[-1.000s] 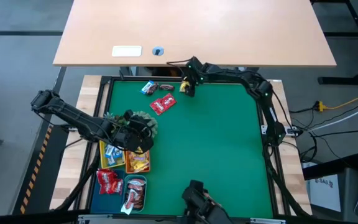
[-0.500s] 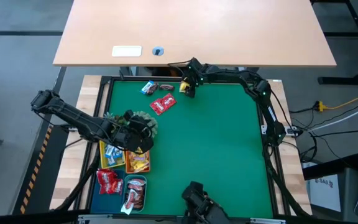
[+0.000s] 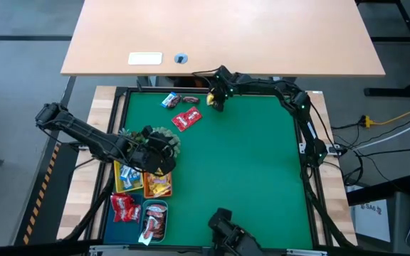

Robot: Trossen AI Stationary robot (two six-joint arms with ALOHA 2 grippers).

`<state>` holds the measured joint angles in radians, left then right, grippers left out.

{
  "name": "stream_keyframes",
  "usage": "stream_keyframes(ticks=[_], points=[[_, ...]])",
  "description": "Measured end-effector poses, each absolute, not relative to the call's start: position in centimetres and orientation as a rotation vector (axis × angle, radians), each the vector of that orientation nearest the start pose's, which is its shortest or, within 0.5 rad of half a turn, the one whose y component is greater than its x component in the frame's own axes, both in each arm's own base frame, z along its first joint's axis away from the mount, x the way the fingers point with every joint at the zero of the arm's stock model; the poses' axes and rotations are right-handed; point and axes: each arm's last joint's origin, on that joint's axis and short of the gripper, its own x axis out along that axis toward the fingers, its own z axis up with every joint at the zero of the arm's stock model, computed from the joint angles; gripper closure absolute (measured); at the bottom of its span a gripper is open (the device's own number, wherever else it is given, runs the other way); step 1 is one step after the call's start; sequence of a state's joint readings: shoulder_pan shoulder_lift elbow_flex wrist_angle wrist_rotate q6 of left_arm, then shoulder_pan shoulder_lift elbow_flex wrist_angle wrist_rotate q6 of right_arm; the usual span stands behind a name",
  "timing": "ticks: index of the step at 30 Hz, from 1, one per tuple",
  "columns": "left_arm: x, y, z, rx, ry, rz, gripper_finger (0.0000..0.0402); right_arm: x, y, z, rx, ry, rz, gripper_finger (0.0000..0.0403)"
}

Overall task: Sort candy
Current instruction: Put the yellow candy into the orange basket

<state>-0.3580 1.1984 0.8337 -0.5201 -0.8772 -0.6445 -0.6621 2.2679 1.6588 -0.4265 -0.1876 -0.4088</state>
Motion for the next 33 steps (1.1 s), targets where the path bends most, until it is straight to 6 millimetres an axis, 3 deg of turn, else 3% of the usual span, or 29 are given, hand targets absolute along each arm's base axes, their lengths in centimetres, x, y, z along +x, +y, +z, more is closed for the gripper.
stream_keyframes(ticks=[9,17,24,33], points=[[22.2,-5.9,25.1,-0.041,0.548,0.670,0.0278,38.1,-28.4,14.2,0.131,1.004,-0.131,0.0364],[22.2,-5.9,25.1,0.013,0.567,0.653,0.0278,39.6,-26.6,17.4,0.165,1.059,-0.043,0.0367],[22.3,-5.5,25.1,0.057,0.586,0.658,0.0278,42.7,-22.2,20.4,0.106,1.049,0.063,0.0366],[21.4,-5.2,25.9,0.259,0.644,0.587,0.0278,46.7,-13.7,23.1,-0.013,0.993,0.220,0.0366]])
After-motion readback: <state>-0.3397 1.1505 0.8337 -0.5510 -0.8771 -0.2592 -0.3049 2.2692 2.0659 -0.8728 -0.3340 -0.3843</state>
